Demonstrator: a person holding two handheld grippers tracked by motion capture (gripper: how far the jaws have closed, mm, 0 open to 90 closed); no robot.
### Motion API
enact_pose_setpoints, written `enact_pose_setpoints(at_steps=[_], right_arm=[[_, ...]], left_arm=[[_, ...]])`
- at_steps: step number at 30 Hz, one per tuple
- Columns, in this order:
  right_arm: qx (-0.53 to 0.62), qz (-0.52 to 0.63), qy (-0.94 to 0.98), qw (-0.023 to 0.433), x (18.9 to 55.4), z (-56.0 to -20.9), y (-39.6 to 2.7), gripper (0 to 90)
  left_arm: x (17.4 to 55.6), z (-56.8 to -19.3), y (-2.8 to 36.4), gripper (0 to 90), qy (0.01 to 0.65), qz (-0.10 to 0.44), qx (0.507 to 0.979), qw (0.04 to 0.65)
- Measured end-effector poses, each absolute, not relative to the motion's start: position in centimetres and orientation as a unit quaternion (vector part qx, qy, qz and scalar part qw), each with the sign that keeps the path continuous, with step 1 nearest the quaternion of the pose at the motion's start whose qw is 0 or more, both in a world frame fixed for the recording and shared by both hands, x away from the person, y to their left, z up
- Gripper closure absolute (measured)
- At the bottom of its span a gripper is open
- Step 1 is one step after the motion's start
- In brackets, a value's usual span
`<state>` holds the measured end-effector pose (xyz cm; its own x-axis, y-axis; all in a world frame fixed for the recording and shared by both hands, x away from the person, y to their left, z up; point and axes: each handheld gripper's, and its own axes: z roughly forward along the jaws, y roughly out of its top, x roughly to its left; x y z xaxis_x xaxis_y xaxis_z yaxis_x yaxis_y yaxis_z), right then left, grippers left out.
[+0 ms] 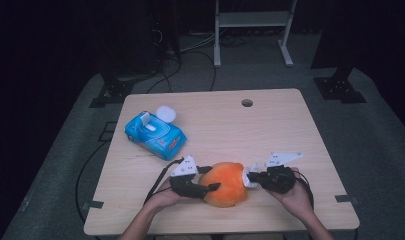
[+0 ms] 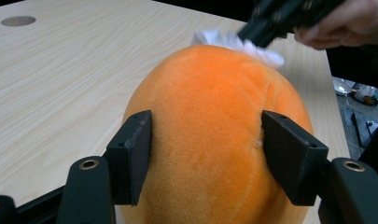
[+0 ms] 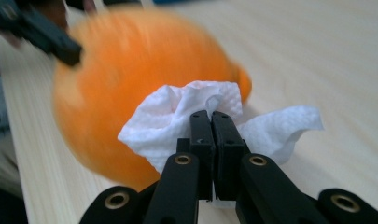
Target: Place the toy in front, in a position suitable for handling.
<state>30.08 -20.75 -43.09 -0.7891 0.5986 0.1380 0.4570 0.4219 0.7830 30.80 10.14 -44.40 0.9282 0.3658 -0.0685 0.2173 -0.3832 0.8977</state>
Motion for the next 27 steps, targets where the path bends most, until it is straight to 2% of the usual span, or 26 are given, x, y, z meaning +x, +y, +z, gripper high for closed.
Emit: enact_pose_setpoints(at_steps=[4,11,18,24,27], right_arm=[[0.298,0.478,0.821,0.089,29.8,-41.5,-20.0,87.5],[0.313,0.455,0.83,0.08,30.0,-42.7,-20.6,87.5],[0.276,0.497,0.818,0.088,29.0,-40.9,-19.4,87.2],[0.283,0.469,0.831,0.101,29.3,-41.6,-19.6,87.3],[0.296,0.475,0.824,0.09,29.8,-41.7,-20.1,87.2]], left_arm=[[30.3,-44.2,9.5,35.5,0.161,0.08,0.832,0.524],[30.3,-44.2,9.6,35.3,0.159,0.08,0.833,0.524],[29.9,-44.0,9.1,35.0,0.147,0.087,0.837,0.52],[29.9,-44.0,9.1,34.9,0.148,0.086,0.836,0.521],[30.0,-44.0,9.1,34.9,0.149,0.084,0.836,0.521]])
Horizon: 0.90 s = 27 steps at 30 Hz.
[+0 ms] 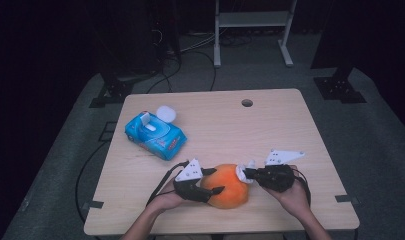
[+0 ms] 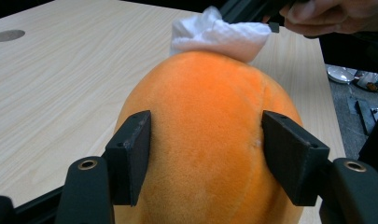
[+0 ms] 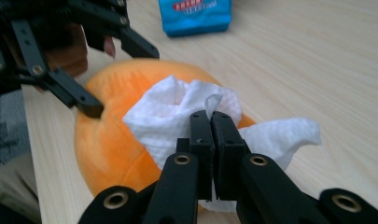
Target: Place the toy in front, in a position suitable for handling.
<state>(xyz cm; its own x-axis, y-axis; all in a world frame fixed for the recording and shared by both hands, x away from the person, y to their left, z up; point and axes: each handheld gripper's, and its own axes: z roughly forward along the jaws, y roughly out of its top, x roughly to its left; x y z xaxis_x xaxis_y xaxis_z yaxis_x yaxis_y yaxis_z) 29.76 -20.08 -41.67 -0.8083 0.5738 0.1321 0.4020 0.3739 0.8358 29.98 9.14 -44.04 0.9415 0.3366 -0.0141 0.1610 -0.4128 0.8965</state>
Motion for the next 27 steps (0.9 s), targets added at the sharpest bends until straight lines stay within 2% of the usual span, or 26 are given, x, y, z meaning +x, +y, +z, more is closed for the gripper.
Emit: enact_pose_setpoints(at_steps=[7,10,13,17,19,23,27], right_arm=[[0.255,0.484,0.833,0.086,28.9,-40.8,-17.8,87.1],[0.259,0.476,0.837,0.075,29.2,-41.4,-18.0,87.1],[0.262,0.469,0.839,0.084,29.1,-41.5,-18.5,87.2],[0.274,0.468,0.837,0.074,29.2,-41.7,-19.7,87.1],[0.275,0.468,0.837,0.071,29.2,-41.7,-19.8,87.1],[0.272,0.467,0.836,0.098,28.9,-40.9,-19.6,87.3],[0.241,0.482,0.834,0.115,27.8,-39.8,-18.1,87.5]], left_arm=[[29.7,-43.9,8.7,34.2,0.143,0.089,0.838,0.518],[29.8,-43.6,8.8,27.4,0.153,0.075,0.832,0.528],[30.0,-43.2,9.3,18.7,0.167,0.067,0.828,0.531],[30.6,-44.0,9.6,15.2,0.193,0.047,0.831,0.52],[30.5,-44.3,9.1,15.7,0.189,0.042,0.836,0.513],[30.1,-43.9,9.0,30.0,0.175,0.064,0.843,0.504],[29.6,-43.6,8.6,33.4,0.161,0.077,0.847,0.501]])
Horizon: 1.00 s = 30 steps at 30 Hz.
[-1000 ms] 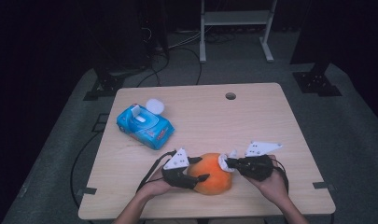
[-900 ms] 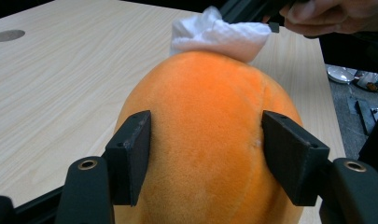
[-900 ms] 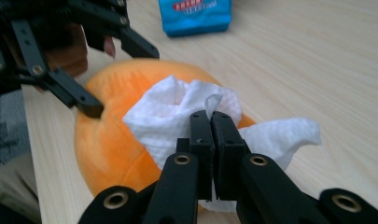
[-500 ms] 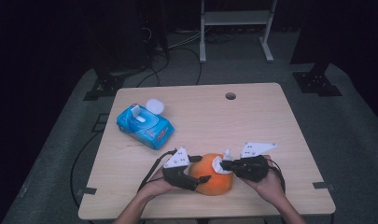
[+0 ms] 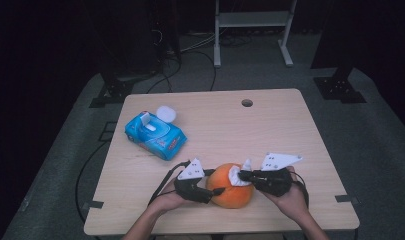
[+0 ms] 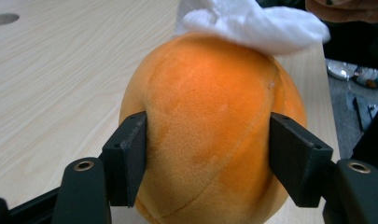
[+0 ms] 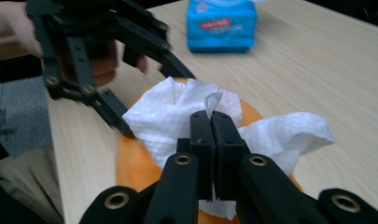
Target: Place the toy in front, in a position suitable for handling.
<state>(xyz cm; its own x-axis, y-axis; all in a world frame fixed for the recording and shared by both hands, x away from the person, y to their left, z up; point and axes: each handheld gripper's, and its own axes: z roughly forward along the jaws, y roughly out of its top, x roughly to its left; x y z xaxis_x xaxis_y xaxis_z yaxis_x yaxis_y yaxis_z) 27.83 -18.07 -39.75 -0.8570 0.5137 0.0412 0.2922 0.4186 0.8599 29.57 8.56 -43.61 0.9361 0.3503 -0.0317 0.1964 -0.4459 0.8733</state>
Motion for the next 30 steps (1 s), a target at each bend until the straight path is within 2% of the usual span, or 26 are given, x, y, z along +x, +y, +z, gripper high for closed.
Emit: enact_pose_setpoints(at_steps=[3,5,11,13,15,17,23,25,29,30], right_arm=[[0.219,0.473,0.843,0.132,27.3,-39.5,-16.8,87.2],[0.22,0.474,0.844,0.124,27.5,-39.6,-16.9,87.2],[0.233,0.453,0.855,0.097,28.0,-40.6,-18.4,87.3],[0.233,0.451,0.857,0.093,28.1,-40.5,-18.6,87.2],[0.232,0.448,0.857,0.099,28.1,-40.4,-18.5,87.2],[0.232,0.458,0.85,0.115,27.8,-39.9,-18.4,87.2],[0.204,0.48,0.843,0.134,26.8,-38.4,-17.2,87.2],[0.204,0.47,0.849,0.13,26.9,-38.8,-17.3,87.4],[0.213,0.464,0.853,0.108,27.3,-39.4,-18.1,87.4],[0.215,0.465,0.852,0.104,27.4,-39.3,-18.3,87.4]], left_arm=[[29.2,-43.4,8.4,33.8,0.153,0.088,0.852,0.494],[29.3,-43.4,8.5,33.6,0.151,0.085,0.85,0.497],[30.1,-43.7,8.3,9.9,0.196,0.057,0.832,0.515],[30.2,-44.1,8.0,12.3,0.197,0.044,0.834,0.513],[29.9,-44.0,7.9,23.6,0.191,0.058,0.835,0.513],[29.6,-43.5,7.8,30.1,0.188,0.072,0.836,0.51],[28.3,-42.7,6.5,32.6,0.164,0.09,0.844,0.502],[28.5,-42.9,6.7,27.4,0.168,0.077,0.842,0.507],[29.3,-43.3,7.1,7.5,0.199,0.063,0.826,0.523],[29.4,-43.5,7.1,7.5,0.197,0.059,0.828,0.522]])
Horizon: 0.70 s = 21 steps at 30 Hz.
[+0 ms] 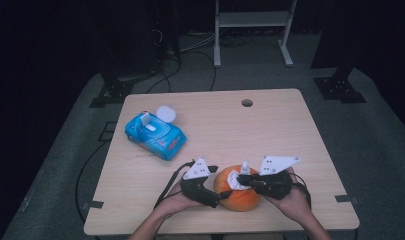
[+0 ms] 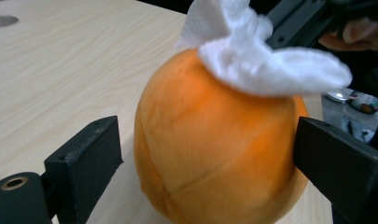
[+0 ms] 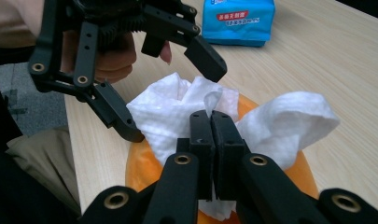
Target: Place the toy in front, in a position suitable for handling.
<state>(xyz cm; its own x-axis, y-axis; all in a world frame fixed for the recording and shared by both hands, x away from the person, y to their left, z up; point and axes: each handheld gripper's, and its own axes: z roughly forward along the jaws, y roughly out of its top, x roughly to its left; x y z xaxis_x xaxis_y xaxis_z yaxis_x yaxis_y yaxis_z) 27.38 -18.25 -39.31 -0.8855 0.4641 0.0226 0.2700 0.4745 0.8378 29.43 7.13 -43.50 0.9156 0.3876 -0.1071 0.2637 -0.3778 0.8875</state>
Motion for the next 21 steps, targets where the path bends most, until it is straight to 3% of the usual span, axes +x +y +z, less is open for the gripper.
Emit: enact_pose_setpoints(at_steps=[1,4,6,13,18,21], right_arm=[[0.215,0.463,0.853,0.107,27.4,-39.2,-18.4,87.4],[0.217,0.462,0.853,0.106,27.7,-39.2,-18.6,87.3],[0.217,0.463,0.852,0.113,27.5,-38.9,-18.5,87.2],[0.182,0.467,0.857,0.122,26.1,-38.0,-16.8,87.3],[0.203,0.459,0.856,0.124,27.1,-38.4,-18.4,87.4],[0.214,0.458,0.856,0.11,27.4,-38.8,-19.2,87.5]], left_arm=[[29.5,-43.7,7.1,8.4,0.194,0.054,0.831,0.519],[29.1,-43.7,6.9,28.5,0.183,0.057,0.834,0.518],[28.7,-43.2,6.7,32.7,0.18,0.07,0.836,0.514],[27.8,-42.5,5.8,34.6,0.16,0.1,0.845,0.501],[28.2,-42.7,6.2,35.6,0.172,0.087,0.839,0.509],[28.4,-42.6,6.4,31.5,0.171,0.068,0.835,0.519]])
